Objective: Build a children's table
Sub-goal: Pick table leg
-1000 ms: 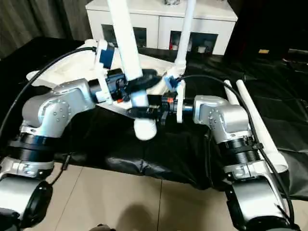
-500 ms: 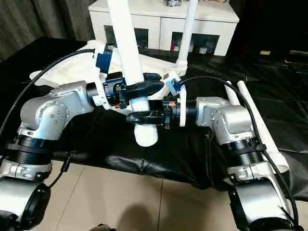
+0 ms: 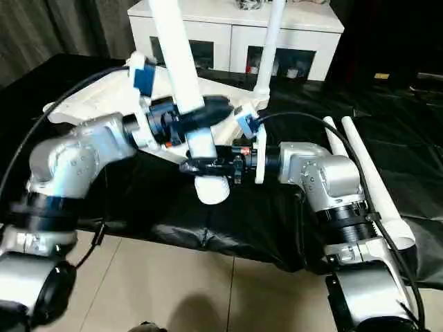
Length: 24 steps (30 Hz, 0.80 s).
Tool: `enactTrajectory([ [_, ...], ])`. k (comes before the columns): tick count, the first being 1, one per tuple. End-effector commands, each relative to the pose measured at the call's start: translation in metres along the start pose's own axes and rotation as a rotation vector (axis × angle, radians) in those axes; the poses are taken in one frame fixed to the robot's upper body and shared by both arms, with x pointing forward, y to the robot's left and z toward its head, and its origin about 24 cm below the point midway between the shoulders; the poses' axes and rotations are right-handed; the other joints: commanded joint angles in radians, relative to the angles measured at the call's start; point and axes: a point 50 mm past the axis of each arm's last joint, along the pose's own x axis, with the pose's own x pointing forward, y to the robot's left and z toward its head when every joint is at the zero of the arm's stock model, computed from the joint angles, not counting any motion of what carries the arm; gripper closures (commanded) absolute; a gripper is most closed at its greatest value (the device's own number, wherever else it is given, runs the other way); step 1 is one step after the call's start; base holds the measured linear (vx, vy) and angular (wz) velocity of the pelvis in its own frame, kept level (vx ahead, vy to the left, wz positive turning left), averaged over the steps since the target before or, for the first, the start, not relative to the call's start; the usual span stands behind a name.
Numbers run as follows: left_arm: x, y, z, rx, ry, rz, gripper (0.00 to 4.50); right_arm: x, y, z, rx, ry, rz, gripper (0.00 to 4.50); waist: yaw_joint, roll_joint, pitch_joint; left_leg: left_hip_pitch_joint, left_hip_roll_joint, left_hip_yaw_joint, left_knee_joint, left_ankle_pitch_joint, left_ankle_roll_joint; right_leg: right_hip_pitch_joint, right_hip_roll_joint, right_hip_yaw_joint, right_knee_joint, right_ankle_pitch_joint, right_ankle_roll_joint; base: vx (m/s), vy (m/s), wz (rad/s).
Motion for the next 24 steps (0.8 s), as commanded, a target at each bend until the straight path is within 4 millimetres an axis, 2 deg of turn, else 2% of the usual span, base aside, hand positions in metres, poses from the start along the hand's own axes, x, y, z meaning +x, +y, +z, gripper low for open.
enactTrajectory([
  [1,-0.0084,0.0035,0.0271,0.077,-0.077,0.06,1.93,-0.0019,-0.0001,-0.008,0.019,0.013,-0.012,2.54,0.001,0.001,-0.088,0.027,0.016,-0.001,-0.071,-0.168,0.006,0.058,-0.031,0.021,-0.061,-0.118,-0.257,0.0,0.0,0.0],
  [3,-0.0082,0.005,0.028,0.086,-0.079,0.075,1.78,-0.0021,-0.0002,-0.0085,0.019,0.011,-0.017,2.57,0.003,0.001,-0.088,0.025,0.017,-0.002,-0.072,-0.172,0.001,0.061,-0.034,0.02,-0.061,-0.107,-0.261,0.0,0.0,0.0],
  [4,-0.008,0.0065,0.0284,0.094,-0.08,0.092,1.55,-0.0024,0.0,-0.0091,0.018,0.012,-0.02,2.59,0.002,0.005,-0.089,0.024,0.017,-0.004,-0.072,-0.17,-0.002,0.063,-0.033,0.02,-0.057,-0.091,-0.263,0.0,0.0,0.0],
  [11,-0.0076,0.0068,0.0315,0.108,-0.083,0.087,1.38,-0.0033,0.0008,-0.0128,0.018,0.01,-0.032,2.61,0.005,0.007,-0.089,0.026,0.018,-0.002,-0.072,-0.182,-0.002,0.061,-0.033,0.019,-0.058,-0.093,-0.271,0.0,0.0,0.0],
  [13,-0.0078,0.0066,0.0319,0.105,-0.082,0.08,1.69,-0.0033,0.0007,-0.0131,0.016,0.012,-0.035,2.61,0.007,0.009,-0.088,0.027,0.019,-0.002,-0.072,-0.188,-0.005,0.06,-0.033,0.019,-0.059,-0.099,-0.271,0.0,0.0,0.0],
  [15,-0.0079,0.0066,0.0317,0.102,-0.081,0.078,1.73,-0.0034,0.0007,-0.0133,0.015,0.012,-0.036,2.61,0.007,0.008,-0.088,0.027,0.019,-0.002,-0.072,-0.191,-0.007,0.06,-0.033,0.019,-0.059,-0.101,-0.27,0.0,0.0,0.0],
  [16,-0.0084,0.0054,0.0316,0.095,-0.08,0.06,1.79,-0.0033,0.0005,-0.013,0.011,0.011,-0.038,2.61,0.008,0.011,-0.089,0.027,0.019,-0.003,-0.073,-0.193,-0.01,0.06,-0.033,0.019,-0.058,-0.097,-0.27,0.0,0.0,0.0],
  [19,-0.0085,0.0044,0.0313,0.087,-0.079,0.051,2.12,-0.0033,0.0002,-0.013,0.006,0.01,-0.042,2.61,0.008,0.01,-0.089,0.027,0.018,-0.003,-0.073,-0.19,-0.01,0.06,-0.033,0.019,-0.057,-0.086,-0.274,0.0,0.0,0.0],
  [24,-0.0073,0.0015,0.0314,0.081,-0.077,0.02,2.39,-0.0032,-0.0011,-0.0105,-0.028,0.006,-0.063,2.61,0.008,0.007,-0.088,0.027,0.018,-0.002,-0.073,-0.191,-0.008,0.06,-0.034,0.02,-0.057,-0.089,-0.274,0.0,0.0,0.0],
])
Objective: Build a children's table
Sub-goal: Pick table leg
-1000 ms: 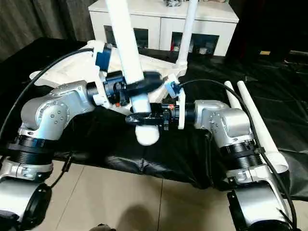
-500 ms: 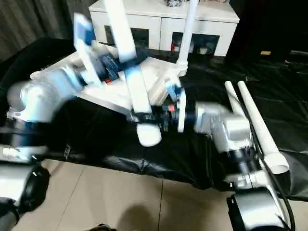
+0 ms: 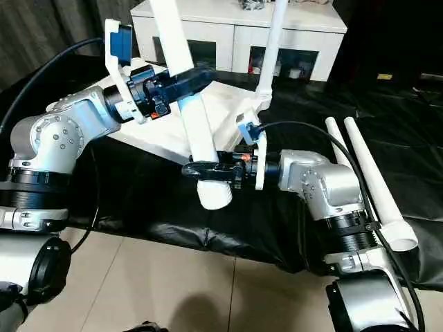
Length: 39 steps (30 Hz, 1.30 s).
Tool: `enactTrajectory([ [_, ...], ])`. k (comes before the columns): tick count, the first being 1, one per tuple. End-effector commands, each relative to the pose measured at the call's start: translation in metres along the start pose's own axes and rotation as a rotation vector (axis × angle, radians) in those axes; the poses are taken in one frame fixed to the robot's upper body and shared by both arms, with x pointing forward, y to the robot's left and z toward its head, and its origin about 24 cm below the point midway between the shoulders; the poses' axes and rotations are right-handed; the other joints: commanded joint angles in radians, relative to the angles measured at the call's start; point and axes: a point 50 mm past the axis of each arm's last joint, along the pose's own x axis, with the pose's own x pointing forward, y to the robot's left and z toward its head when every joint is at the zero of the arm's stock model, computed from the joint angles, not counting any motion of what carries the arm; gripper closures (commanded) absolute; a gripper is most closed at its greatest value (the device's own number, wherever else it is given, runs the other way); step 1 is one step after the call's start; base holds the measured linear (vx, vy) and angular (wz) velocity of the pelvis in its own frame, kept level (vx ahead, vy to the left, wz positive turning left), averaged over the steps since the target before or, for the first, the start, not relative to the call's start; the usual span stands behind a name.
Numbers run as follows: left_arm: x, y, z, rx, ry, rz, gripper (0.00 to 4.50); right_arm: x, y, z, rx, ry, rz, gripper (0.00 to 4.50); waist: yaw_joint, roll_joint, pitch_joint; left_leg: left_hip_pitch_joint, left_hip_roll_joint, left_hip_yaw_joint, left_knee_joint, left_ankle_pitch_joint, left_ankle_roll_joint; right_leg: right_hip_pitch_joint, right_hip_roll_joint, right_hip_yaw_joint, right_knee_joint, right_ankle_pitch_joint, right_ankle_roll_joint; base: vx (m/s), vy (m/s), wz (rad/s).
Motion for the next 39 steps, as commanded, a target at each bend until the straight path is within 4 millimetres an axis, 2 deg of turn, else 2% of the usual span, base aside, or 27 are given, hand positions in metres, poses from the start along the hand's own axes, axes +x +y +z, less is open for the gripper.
enactTrajectory([
  [1,0.004,-0.006,0.004,0.017,0.013,-0.046,2.45,-0.001,0.0,0.004,-0.026,-0.02,-0.012,2.61,0.0,0.004,-0.087,0.027,0.018,-0.001,-0.073,-0.192,-0.008,0.06,-0.034,0.02,-0.058,-0.095,-0.272,0.0,0.0,0.0],
  [2,0.004,-0.007,0.004,0.022,0.017,-0.057,2.46,-0.001,0.001,0.006,-0.028,-0.028,-0.009,2.26,0.0,0.004,-0.087,0.026,0.018,-0.002,-0.073,-0.188,-0.006,0.061,-0.035,0.021,-0.058,-0.096,-0.273,0.0,0.0,0.0],
  [4,0.006,-0.011,0.001,0.048,0.043,-0.08,2.52,0.0,0.002,0.01,-0.031,-0.037,0.011,1.91,0.0,0.004,-0.087,0.026,0.019,-0.002,-0.074,-0.191,-0.006,0.06,-0.034,0.02,-0.059,-0.099,-0.272,0.0,0.0,0.0],
  [7,0.007,-0.018,-0.001,0.086,0.073,-0.135,2.56,0.001,0.003,0.013,-0.049,-0.025,0.026,1.81,0.001,0.005,-0.087,0.026,0.021,-0.002,-0.075,-0.189,-0.005,0.06,-0.035,0.02,-0.057,-0.1,-0.274,0.0,0.0,0.0],
  [9,0.008,-0.018,-0.001,0.082,0.074,-0.135,2.64,0.001,0.003,0.014,-0.057,-0.014,0.025,1.49,-0.001,0.003,-0.086,0.026,0.019,0.0,-0.074,-0.191,-0.004,0.06,-0.033,0.021,-0.058,-0.101,-0.273,0.0,0.0,0.0],
  [11,0.008,-0.018,-0.001,0.08,0.072,-0.132,2.68,0.001,0.002,0.014,-0.066,-0.003,0.024,1.41,-0.002,0.003,-0.085,0.026,0.02,-0.001,-0.075,-0.196,-0.006,0.06,-0.034,0.021,-0.059,-0.112,-0.268,0.0,0.0,0.0],
  [14,0.008,-0.019,0.0,0.085,0.071,-0.148,2.71,0.0,0.003,0.015,-0.07,0.016,0.036,1.37,-0.001,0.002,-0.085,0.026,0.019,-0.001,-0.074,-0.203,-0.009,0.06,-0.034,0.021,-0.061,-0.13,-0.263,0.0,0.0,0.0],
  [16,0.007,-0.019,-0.001,0.088,0.072,-0.149,2.71,-0.001,0.003,0.014,-0.07,0.029,0.05,1.37,-0.001,-0.003,-0.085,0.026,0.02,0.0,-0.074,-0.192,-0.004,0.06,-0.034,0.021,-0.06,-0.132,-0.262,0.0,0.0,0.0],
  [22,0.006,-0.022,-0.003,0.087,0.095,-0.174,2.71,-0.001,0.003,0.013,-0.08,0.05,0.069,1.37,0.0,0.002,-0.086,0.025,0.02,-0.001,-0.073,-0.183,0.001,0.059,-0.034,0.021,-0.058,-0.117,-0.267,0.0,0.0,0.0],
  [30,0.007,-0.026,-0.008,0.086,0.121,-0.208,2.71,0.004,0.002,0.015,-0.102,0.057,0.067,1.37,-0.001,0.003,-0.085,0.027,0.02,0.0,-0.074,-0.203,-0.006,0.057,-0.034,0.022,-0.061,-0.136,-0.266,0.0,0.0,0.0],
  [36,0.008,-0.027,-0.009,0.085,0.125,-0.211,2.72,0.006,0.002,0.015,-0.115,0.067,0.084,1.37,-0.002,0.002,-0.087,0.026,0.02,-0.001,-0.073,-0.192,-0.003,0.06,-0.032,0.021,-0.057,-0.102,-0.274,0.0,0.0,0.0],
  [39,0.008,-0.026,-0.008,0.086,0.126,-0.21,2.73,0.007,0.003,0.013,-0.119,0.084,0.094,1.73,-0.001,0.004,-0.087,0.026,0.02,-0.001,-0.073,-0.192,-0.001,0.059,-0.033,0.021,-0.057,-0.104,-0.275,0.0,0.0,0.0],
])
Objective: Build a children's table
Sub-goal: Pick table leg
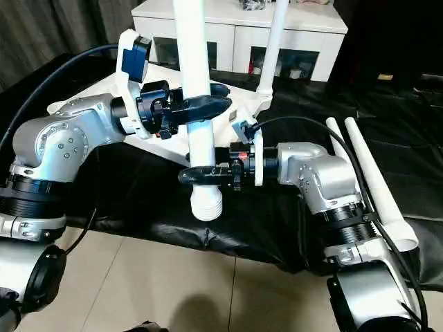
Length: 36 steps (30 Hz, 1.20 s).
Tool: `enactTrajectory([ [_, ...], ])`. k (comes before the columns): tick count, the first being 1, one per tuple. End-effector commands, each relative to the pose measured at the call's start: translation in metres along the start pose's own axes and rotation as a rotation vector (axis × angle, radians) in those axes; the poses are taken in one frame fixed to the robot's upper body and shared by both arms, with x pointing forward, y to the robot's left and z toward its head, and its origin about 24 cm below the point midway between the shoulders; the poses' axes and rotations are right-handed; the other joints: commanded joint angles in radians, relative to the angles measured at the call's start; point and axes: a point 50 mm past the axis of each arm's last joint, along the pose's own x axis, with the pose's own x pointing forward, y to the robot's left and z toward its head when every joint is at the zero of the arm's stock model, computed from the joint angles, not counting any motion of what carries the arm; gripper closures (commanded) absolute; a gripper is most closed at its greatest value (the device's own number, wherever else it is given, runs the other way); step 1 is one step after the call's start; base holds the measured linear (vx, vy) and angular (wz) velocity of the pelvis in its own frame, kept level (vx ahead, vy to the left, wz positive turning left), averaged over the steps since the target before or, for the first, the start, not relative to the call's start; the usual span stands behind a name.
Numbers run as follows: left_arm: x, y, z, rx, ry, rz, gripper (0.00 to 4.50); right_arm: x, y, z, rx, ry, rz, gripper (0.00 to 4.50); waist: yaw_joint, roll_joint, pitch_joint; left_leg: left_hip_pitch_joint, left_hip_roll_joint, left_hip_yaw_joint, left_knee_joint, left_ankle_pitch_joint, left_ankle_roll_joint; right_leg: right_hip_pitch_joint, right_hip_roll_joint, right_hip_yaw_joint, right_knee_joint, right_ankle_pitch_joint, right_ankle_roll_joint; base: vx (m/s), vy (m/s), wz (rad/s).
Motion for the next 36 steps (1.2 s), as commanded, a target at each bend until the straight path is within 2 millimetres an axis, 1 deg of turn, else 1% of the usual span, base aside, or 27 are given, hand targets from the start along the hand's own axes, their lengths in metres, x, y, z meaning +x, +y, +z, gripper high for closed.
enactTrajectory([
  [1,0.002,-0.004,0.003,0.022,0.01,-0.018,2.73,0.002,0.001,0.006,-0.038,0.018,0.02,1.73,-0.001,0.003,-0.086,0.025,0.019,-0.001,-0.073,-0.194,0.0,0.059,-0.032,0.02,-0.057,-0.106,-0.275,0.0,0.0,0.0],
  [2,0.002,-0.004,0.003,0.022,0.01,-0.018,2.73,0.002,0.001,0.006,-0.038,0.018,0.02,1.73,-0.001,0.003,-0.086,0.025,0.019,-0.001,-0.073,-0.195,0.001,0.06,-0.032,0.021,-0.058,-0.107,-0.275,0.0,0.0,0.0],
  [5,0.002,-0.004,0.003,0.022,0.014,-0.022,2.73,0.002,0.001,0.005,-0.038,0.028,0.022,2.13,-0.001,0.002,-0.085,0.026,0.02,-0.001,-0.074,-0.2,-0.001,0.059,-0.033,0.021,-0.059,-0.117,-0.274,0.0,0.0,0.0],
  [8,0.002,-0.004,0.002,0.021,0.018,-0.025,2.73,0.001,0.0,0.003,-0.041,0.042,0.022,2.2,-0.001,0.003,-0.085,0.026,0.02,-0.001,-0.074,-0.207,-0.002,0.059,-0.033,0.021,-0.059,-0.127,-0.271,0.0,0.0,0.0],
  [9,0.002,-0.004,0.002,0.021,0.019,-0.025,2.73,0.001,0.0,0.002,-0.043,0.046,0.022,2.45,0.0,0.007,-0.085,0.026,0.02,-0.002,-0.074,-0.206,-0.004,0.058,-0.033,0.021,-0.058,-0.126,-0.27,0.0,0.0,0.0],
  [14,0.003,-0.004,0.003,0.021,0.019,-0.027,2.73,0.001,0.001,0.0,-0.044,0.057,0.029,2.59,-0.001,0.006,-0.086,0.027,0.02,-0.002,-0.073,-0.203,-0.002,0.058,-0.032,0.021,-0.058,-0.107,-0.276,0.0,0.0,0.0],
  [15,0.003,-0.004,0.003,0.02,0.019,-0.027,2.73,0.001,0.001,0.0,-0.044,0.059,0.029,2.61,-0.001,0.008,-0.086,0.027,0.02,-0.002,-0.073,-0.203,-0.001,0.059,-0.032,0.021,-0.058,-0.104,-0.278,0.0,0.0,0.0],
  [17,0.003,-0.004,0.003,0.02,0.018,-0.027,2.73,0.001,0.001,0.0,-0.045,0.059,0.03,2.61,-0.002,0.007,-0.086,0.026,0.019,-0.002,-0.073,-0.204,-0.001,0.059,-0.032,0.021,-0.058,-0.103,-0.279,0.0,0.0,0.0],
  [20,0.004,-0.002,0.003,0.035,0.016,0.001,2.73,0.001,0.001,0.0,-0.047,0.057,0.028,2.63,-0.002,0.008,-0.086,0.026,0.02,-0.002,-0.073,-0.206,0.0,0.06,-0.032,0.02,-0.058,-0.098,-0.282,0.0,0.0,0.0],
  [21,0.003,-0.001,0.003,-0.013,0.013,0.0,2.73,0.001,0.001,0.0,-0.047,0.052,0.023,2.64,-0.001,0.008,-0.086,0.027,0.019,-0.002,-0.073,-0.208,-0.002,0.059,-0.031,0.02,-0.057,-0.1,-0.282,0.0,0.0,0.0],
  [22,0.003,-0.002,0.004,-0.058,0.004,-0.013,2.17,0.001,0.0,0.0,-0.046,0.044,0.014,2.64,-0.001,0.008,-0.086,0.027,0.019,-0.002,-0.073,-0.21,-0.003,0.06,-0.031,0.02,-0.057,-0.101,-0.283,0.0,0.0,0.0],
  [23,0.003,-0.002,0.004,-0.058,0.004,-0.013,2.17,0.001,0.0,0.0,-0.046,0.044,0.014,2.64,-0.002,0.01,-0.087,0.027,0.019,-0.002,-0.072,-0.211,-0.004,0.06,-0.031,0.02,-0.055,-0.1,-0.284,0.0,0.0,0.0],
  [26,0.001,-0.003,0.005,-0.071,-0.006,-0.026,1.86,-0.001,-0.001,0.0,-0.045,0.028,-0.003,2.65,-0.002,0.009,-0.086,0.026,0.018,-0.003,-0.073,-0.215,-0.005,0.06,-0.031,0.02,-0.058,-0.109,-0.283,0.0,0.0,0.0],
  [27,0.001,-0.004,0.005,-0.075,-0.007,-0.034,1.74,-0.002,-0.001,0.001,-0.042,0.017,-0.014,2.65,-0.001,0.009,-0.086,0.027,0.019,-0.003,-0.073,-0.213,-0.004,0.06,-0.031,0.02,-0.057,-0.105,-0.283,0.0,0.0,0.0],
  [28,0.0,-0.003,0.004,-0.081,-0.006,-0.032,1.66,-0.004,-0.002,0.001,-0.04,0.004,-0.027,2.65,0.0,0.013,-0.087,0.027,0.019,-0.003,-0.073,-0.209,-0.004,0.059,-0.031,0.02,-0.057,-0.096,-0.285,0.0,0.0,0.0],
  [29,-0.002,-0.002,0.003,-0.098,-0.008,-0.028,1.59,-0.007,-0.002,0.003,-0.038,-0.014,-0.04,2.65,-0.001,0.012,-0.086,0.026,0.018,-0.003,-0.073,-0.211,-0.004,0.059,-0.03,0.019,-0.057,-0.093,-0.286,0.0,0.0,0.0],
  [30,-0.003,-0.002,0.003,-0.102,-0.008,-0.027,1.45,-0.007,-0.002,0.003,-0.037,-0.018,-0.042,2.65,-0.001,0.016,-0.086,0.028,0.018,-0.003,-0.074,-0.219,-0.005,0.058,-0.03,0.019,-0.058,-0.094,-0.287,0.0,0.0,0.0],
  [31,-0.005,-0.001,0.002,-0.118,-0.01,-0.028,1.45,-0.011,-0.002,0.004,-0.037,-0.035,-0.055,2.65,0.0,0.019,-0.086,0.029,0.017,-0.003,-0.073,-0.228,-0.007,0.059,-0.03,0.019,-0.057,-0.095,-0.289,0.0,0.0,0.0],
  [32,-0.005,-0.001,0.002,-0.122,-0.011,-0.029,1.22,-0.012,-0.002,0.005,-0.038,-0.041,-0.06,2.65,0.0,0.017,-0.086,0.029,0.017,-0.003,-0.073,-0.228,-0.006,0.059,-0.029,0.019,-0.059,-0.095,-0.289,0.0,0.0,0.0],
  [33,-0.006,-0.001,0.001,-0.128,-0.013,-0.03,1.22,-0.015,-0.002,0.005,-0.039,-0.049,-0.066,2.65,0.001,0.022,-0.086,0.028,0.017,-0.004,-0.074,-0.231,-0.006,0.06,-0.029,0.018,-0.059,-0.092,-0.289,0.0,0.0,0.0],
  [34,-0.007,-0.001,0.0,-0.138,-0.015,-0.032,1.07,-0.018,-0.001,0.006,-0.04,-0.059,-0.075,2.65,0.002,0.021,-0.086,0.028,0.017,-0.004,-0.073,-0.231,-0.004,0.061,-0.029,0.019,-0.059,-0.09,-0.289,0.0,0.0,0.0],
  [35,-0.008,-0.001,-0.001,-0.144,-0.014,-0.038,0.99,-0.022,0.0,0.008,-0.039,-0.078,-0.087,2.66,0.003,0.026,-0.087,0.027,0.016,-0.004,-0.072,-0.224,-0.002,0.062,-0.03,0.018,-0.057,-0.091,-0.29,0.0,0.0,0.0],
  [36,-0.008,-0.001,-0.001,-0.144,-0.014,-0.038,0.99,-0.022,0.0,0.008,-0.039,-0.078,-0.087,2.66,0.003,0.023,-0.086,0.026,0.016,-0.003,-0.073,-0.224,0.0,0.062,-0.03,0.019,-0.06,-0.096,-0.287,0.0,0.0,0.0],
])
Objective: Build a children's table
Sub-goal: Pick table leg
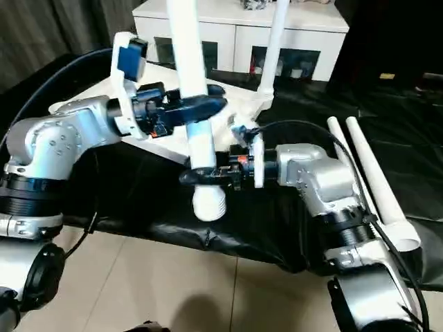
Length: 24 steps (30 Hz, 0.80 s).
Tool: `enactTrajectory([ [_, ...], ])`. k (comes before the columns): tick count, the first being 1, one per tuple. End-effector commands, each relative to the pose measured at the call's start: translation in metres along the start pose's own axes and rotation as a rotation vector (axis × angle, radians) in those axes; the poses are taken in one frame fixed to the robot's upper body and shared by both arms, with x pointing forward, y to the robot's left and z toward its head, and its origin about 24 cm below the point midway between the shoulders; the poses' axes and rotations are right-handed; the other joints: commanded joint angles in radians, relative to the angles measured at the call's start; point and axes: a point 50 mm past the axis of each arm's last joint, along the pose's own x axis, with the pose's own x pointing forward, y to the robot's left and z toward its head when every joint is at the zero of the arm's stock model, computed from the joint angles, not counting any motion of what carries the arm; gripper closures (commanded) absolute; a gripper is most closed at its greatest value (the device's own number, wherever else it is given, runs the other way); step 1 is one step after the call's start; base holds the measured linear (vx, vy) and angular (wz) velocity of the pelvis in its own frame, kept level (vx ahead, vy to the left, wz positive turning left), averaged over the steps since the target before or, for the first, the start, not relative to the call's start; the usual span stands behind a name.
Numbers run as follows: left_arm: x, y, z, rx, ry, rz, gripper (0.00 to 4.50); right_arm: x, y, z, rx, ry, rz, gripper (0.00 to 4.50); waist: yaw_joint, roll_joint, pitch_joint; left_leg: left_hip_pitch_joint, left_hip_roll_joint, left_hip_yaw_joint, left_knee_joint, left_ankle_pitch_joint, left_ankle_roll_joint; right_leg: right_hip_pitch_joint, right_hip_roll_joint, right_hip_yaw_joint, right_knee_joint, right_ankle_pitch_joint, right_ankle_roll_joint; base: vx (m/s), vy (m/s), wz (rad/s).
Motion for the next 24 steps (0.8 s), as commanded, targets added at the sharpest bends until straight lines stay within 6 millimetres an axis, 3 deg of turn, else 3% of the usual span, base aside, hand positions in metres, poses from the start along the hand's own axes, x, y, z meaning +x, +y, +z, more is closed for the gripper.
enactTrajectory([
  [1,-0.002,-0.002,-0.001,-0.017,-0.007,-0.038,0.88,-0.018,-0.001,0.011,-0.009,-0.072,-0.07,2.66,0.001,0.014,-0.087,0.026,0.016,-0.004,-0.072,-0.218,0.001,0.062,-0.031,0.019,-0.058,-0.099,-0.286,0.0,0.0,0.0],
  [2,-0.002,-0.002,-0.001,-0.017,-0.007,-0.038,0.76,-0.018,-0.001,0.011,-0.009,-0.072,-0.07,2.66,0.0,0.011,-0.086,0.025,0.016,-0.003,-0.072,-0.218,0.003,0.062,-0.03,0.019,-0.061,-0.102,-0.284,0.0,0.0,0.0],
  [3,-0.003,0.002,-0.004,-0.017,-0.004,-0.021,0.61,-0.023,0.0,0.013,-0.008,-0.092,-0.084,2.66,0.0,0.018,-0.087,0.024,0.014,-0.004,-0.071,-0.216,0.005,0.063,-0.03,0.018,-0.06,-0.107,-0.283,0.0,0.0,0.0],
  [4,-0.003,0.005,-0.006,-0.011,0.002,0.0,0.55,-0.026,0.001,0.013,-0.005,-0.107,-0.092,2.66,-0.001,0.012,-0.086,0.023,0.013,-0.002,-0.071,-0.217,0.008,0.063,-0.03,0.018,-0.064,-0.126,-0.278,0.0,0.0,0.0],
  [6,-0.004,0.01,-0.01,0.0,0.007,0.033,0.52,-0.029,0.003,0.014,-0.001,-0.125,-0.093,2.66,0.001,0.024,-0.087,0.022,0.012,-0.004,-0.069,-0.211,0.006,0.064,-0.031,0.018,-0.064,-0.139,-0.272,0.0,0.0,0.0],
  [7,-0.006,0.019,-0.013,0.014,-0.019,0.103,0.52,-0.03,0.007,0.014,0.003,-0.145,-0.09,2.66,0.003,0.047,-0.086,0.025,0.012,-0.005,-0.068,-0.221,0.009,0.061,-0.029,0.018,-0.07,-0.149,-0.261,0.0,0.0,0.0],
  [8,-0.007,0.02,-0.013,0.013,-0.028,0.12,0.52,-0.03,0.007,0.013,0.002,-0.143,-0.094,2.66,0.0,0.035,-0.083,0.027,0.014,-0.003,-0.072,-0.243,0.011,0.06,-0.028,0.017,-0.078,-0.165,-0.255,0.0,0.0,0.0],
  [9,-0.009,0.022,-0.013,0.011,-0.04,0.141,0.52,-0.03,0.007,0.012,0.001,-0.14,-0.1,2.66,-0.002,0.035,-0.086,0.025,0.011,-0.005,-0.069,-0.242,0.01,0.065,-0.029,0.016,-0.072,-0.164,-0.255,0.0,0.0,0.0],
  [10,-0.027,0.029,-0.013,0.027,-0.119,0.259,0.52,-0.033,0.005,0.007,-0.002,-0.129,-0.179,2.66,-0.001,0.04,-0.091,0.022,0.013,-0.008,-0.068,-0.207,0.011,0.066,-0.033,0.017,-0.07,-0.144,-0.253,0.0,0.0,0.0],
  [11,-0.036,0.031,-0.014,0.036,-0.153,0.317,0.52,-0.036,0.003,0.004,-0.01,-0.121,-0.226,2.66,-0.005,0.035,-0.089,0.016,0.012,-0.007,-0.068,-0.194,0.015,0.068,-0.033,0.017,-0.071,-0.133,-0.256,0.0,0.0,0.0],
  [12,-0.047,0.034,-0.015,0.048,-0.194,0.391,0.52,-0.039,0.0,0.0,-0.02,-0.11,-0.287,2.66,-0.007,0.043,-0.091,0.012,0.009,-0.009,-0.068,-0.183,0.012,0.071,-0.035,0.015,-0.069,-0.149,-0.246,0.0,0.0,0.0],
  [13,-0.063,0.038,-0.018,0.081,-0.227,0.533,0.52,-0.041,-0.004,-0.007,-0.039,-0.09,-0.381,2.66,-0.014,0.044,-0.094,0.013,0.007,-0.007,-0.066,-0.179,0.011,0.069,-0.032,0.015,-0.072,-0.155,-0.235,0.0,0.0,0.0],
  [15,-0.073,0.041,-0.022,0.1,-0.225,0.629,0.52,-0.042,-0.006,-0.012,-0.059,-0.068,-0.444,2.66,-0.022,0.047,-0.093,0.013,0.01,-0.008,-0.067,-0.18,0.007,0.064,-0.03,0.014,-0.074,-0.158,-0.224,0.0,0.0,0.0],
  [17,-0.082,0.043,-0.026,0.118,-0.221,0.712,0.52,-0.043,-0.008,-0.016,-0.077,-0.052,-0.498,2.66,-0.031,0.049,-0.091,0.017,0.008,-0.007,-0.071,-0.215,0.001,0.061,-0.027,0.011,-0.081,-0.235,-0.196,0.0,0.0,0.0],
  [18,-0.112,0.043,-0.044,0.204,-0.184,0.982,0.52,-0.045,-0.013,-0.029,-0.105,-0.057,-0.685,2.66,-0.03,0.054,-0.092,0.019,0.016,-0.011,-0.074,-0.228,-0.003,0.057,-0.032,0.013,-0.081,-0.257,-0.185,0.0,0.0,0.0],
  [19,-0.119,0.041,-0.052,0.227,-0.158,1.053,0.52,-0.043,-0.013,-0.033,-0.124,-0.068,-0.726,2.66,-0.04,0.017,-0.086,0.007,0.016,-0.01,-0.08,-0.218,0.001,0.061,-0.03,0.012,-0.085,-0.273,-0.161,0.0,0.0,0.0],
  [20,-0.122,0.039,-0.057,0.24,-0.144,1.091,0.52,-0.043,-0.012,-0.035,-0.133,-0.074,-0.748,2.66,-0.035,0.032,-0.091,0.01,0.019,-0.014,-0.081,-0.209,-0.003,0.059,-0.034,0.013,-0.079,-0.276,-0.152,0.0,0.0,0.0],
  [21,-0.129,0.035,-0.066,0.292,-0.129,1.191,0.52,-0.042,-0.011,-0.04,-0.165,-0.073,-0.824,2.66,-0.041,0.03,-0.089,0.012,0.022,-0.012,-0.081,-0.209,0.0,0.052,-0.034,0.016,-0.083,-0.289,-0.14,0.0,0.0,0.0],
  [22,-0.131,0.029,-0.075,0.342,-0.1,1.269,0.52,-0.042,-0.011,-0.047,-0.175,-0.06,-0.897,2.66,-0.044,0.014,-0.09,0.018,0.021,-0.006,-0.08,-0.215,0.002,0.046,-0.026,0.017,-0.091,-0.291,-0.134,0.0,0.0,0.0],
  [23,-0.128,0.022,-0.084,0.418,-0.06,1.354,0.52,-0.042,-0.011,-0.055,-0.15,-0.093,-1.01,2.66,-0.04,0.017,-0.091,0.016,0.027,-0.009,-0.085,-0.202,0.007,0.045,-0.031,0.02,-0.084,-0.273,-0.136,0.0,0.0,0.0],
  [24,-0.125,0.019,-0.087,0.463,-0.042,1.366,0.52,-0.043,-0.012,-0.059,-0.126,-0.109,-1.051,2.66,-0.041,0.014,-0.088,0.018,0.027,-0.007,-0.086,-0.209,0.009,0.041,-0.029,0.019,-0.091,-0.28,-0.134,0.0,0.0,0.0],
])
